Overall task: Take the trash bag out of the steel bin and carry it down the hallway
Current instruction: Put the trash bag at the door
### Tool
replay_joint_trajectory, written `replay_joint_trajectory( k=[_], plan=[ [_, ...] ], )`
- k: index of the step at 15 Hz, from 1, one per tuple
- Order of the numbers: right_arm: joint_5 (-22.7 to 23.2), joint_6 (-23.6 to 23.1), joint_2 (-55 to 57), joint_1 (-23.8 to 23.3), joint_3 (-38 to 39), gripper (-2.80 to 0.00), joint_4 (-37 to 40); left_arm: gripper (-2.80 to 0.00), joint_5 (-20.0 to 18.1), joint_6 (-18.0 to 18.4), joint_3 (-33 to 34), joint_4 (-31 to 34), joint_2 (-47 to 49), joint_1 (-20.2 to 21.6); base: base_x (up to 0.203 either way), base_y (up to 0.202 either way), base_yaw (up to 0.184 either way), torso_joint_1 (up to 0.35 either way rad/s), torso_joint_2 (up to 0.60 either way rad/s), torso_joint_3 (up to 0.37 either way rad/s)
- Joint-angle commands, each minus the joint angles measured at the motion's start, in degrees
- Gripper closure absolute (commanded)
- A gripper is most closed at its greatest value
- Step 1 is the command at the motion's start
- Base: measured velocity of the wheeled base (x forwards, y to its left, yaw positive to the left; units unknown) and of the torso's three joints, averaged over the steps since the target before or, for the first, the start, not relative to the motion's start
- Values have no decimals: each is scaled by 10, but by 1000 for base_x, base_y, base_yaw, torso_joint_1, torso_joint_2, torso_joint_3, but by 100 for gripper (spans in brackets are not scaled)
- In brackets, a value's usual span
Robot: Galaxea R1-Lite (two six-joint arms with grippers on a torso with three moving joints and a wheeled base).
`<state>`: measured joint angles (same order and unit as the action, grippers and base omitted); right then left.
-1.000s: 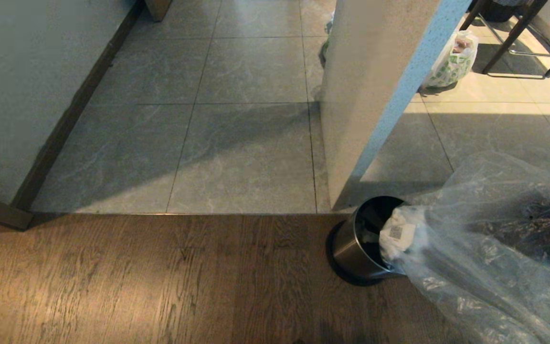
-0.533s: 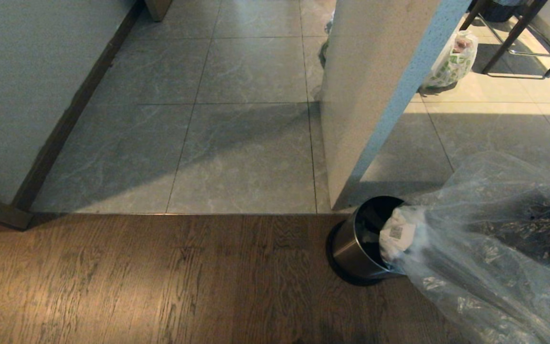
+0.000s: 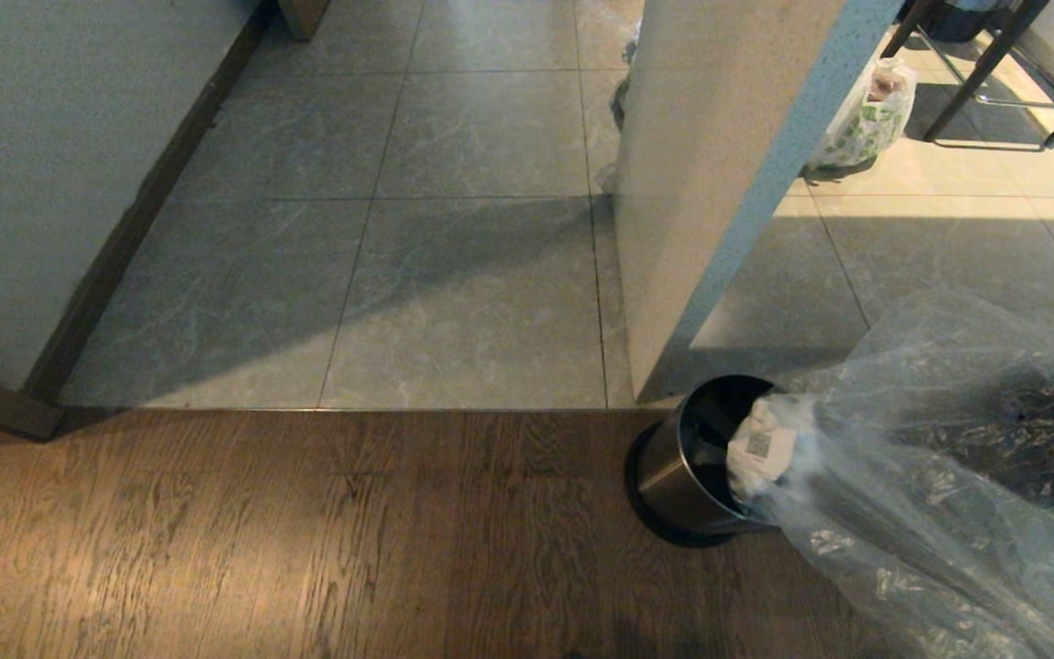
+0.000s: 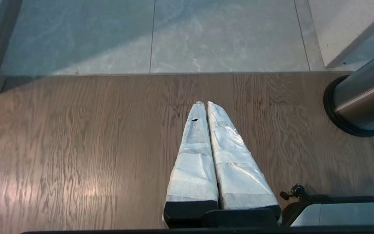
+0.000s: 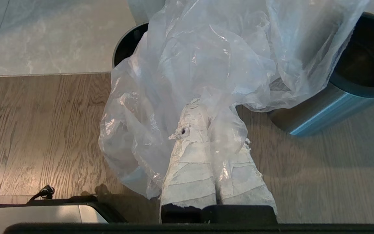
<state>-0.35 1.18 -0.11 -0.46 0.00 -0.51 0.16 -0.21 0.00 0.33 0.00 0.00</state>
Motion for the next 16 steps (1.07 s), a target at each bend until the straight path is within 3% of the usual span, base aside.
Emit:
replay_joint_trajectory(
  k=[1,16],
  plan=[
    [0,0,1,0,1,0,0,0,0,-1,0,0,0,0,0,0,0,0,0,0],
    [0,0,1,0,1,0,0,0,0,0,0,0,0,0,-192,0,-1,2,2,2]
  ],
)
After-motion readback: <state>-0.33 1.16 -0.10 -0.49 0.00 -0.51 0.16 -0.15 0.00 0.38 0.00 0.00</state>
